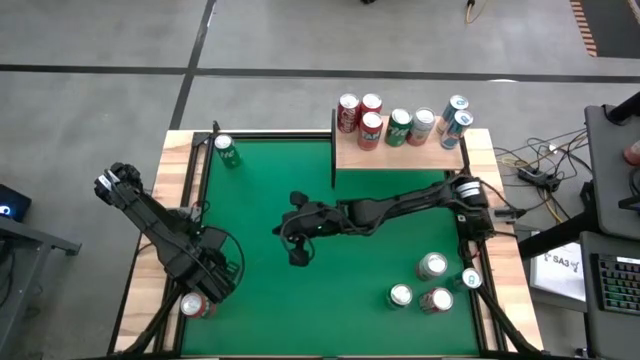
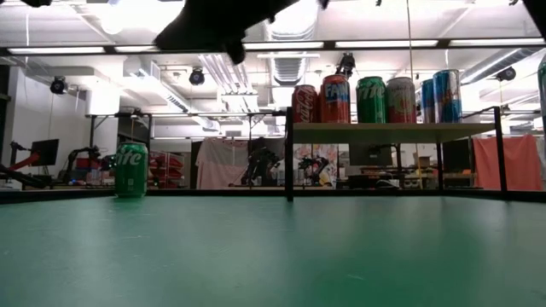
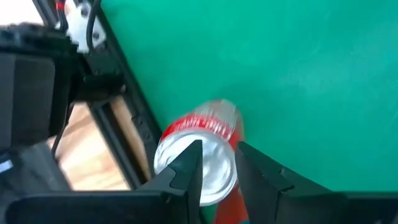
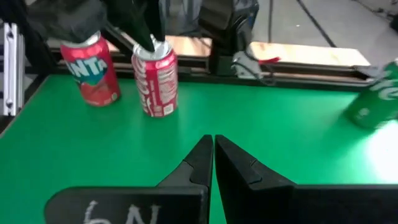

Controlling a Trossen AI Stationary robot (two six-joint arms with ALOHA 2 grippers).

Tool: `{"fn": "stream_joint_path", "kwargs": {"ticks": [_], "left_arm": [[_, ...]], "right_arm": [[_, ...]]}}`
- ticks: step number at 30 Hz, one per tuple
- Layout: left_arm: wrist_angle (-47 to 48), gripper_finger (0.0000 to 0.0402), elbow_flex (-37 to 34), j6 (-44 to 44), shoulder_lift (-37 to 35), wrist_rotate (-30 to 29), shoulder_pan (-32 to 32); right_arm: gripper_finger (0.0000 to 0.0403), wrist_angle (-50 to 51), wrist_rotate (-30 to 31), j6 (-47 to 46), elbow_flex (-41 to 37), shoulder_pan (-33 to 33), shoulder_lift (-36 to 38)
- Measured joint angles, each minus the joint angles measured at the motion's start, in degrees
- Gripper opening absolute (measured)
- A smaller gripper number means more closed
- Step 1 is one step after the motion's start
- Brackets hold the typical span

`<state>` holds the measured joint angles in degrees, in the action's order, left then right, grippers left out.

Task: Place canned beverage on shelf
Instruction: Put the left red-white soda can on the shelf aligned with the other red-white soda can

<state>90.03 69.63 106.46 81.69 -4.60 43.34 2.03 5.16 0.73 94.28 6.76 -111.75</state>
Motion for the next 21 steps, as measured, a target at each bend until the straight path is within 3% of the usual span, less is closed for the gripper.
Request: {"fn": "stream_joint_path", "kwargs": {"ticks": [8,14,21], "left_arm": [[0.0,0.0079,0.0,-1.4,0.0,7.0,0.2],[-0.1,0.0079,-0.2,-1.0,0.0,7.1,0.6],[-0.1,0.0079,-3.7,-0.9,0.7,5.6,0.9]], "right_arm": [[0.0009,-1.1,-3.1,2.5,10.6,0.0,-11.8],[0.0009,1.1,-5.7,2.9,21.6,0.0,-21.1],[0.0009,7.0,-5.6,3.2,28.2,0.0,-25.2]]}}
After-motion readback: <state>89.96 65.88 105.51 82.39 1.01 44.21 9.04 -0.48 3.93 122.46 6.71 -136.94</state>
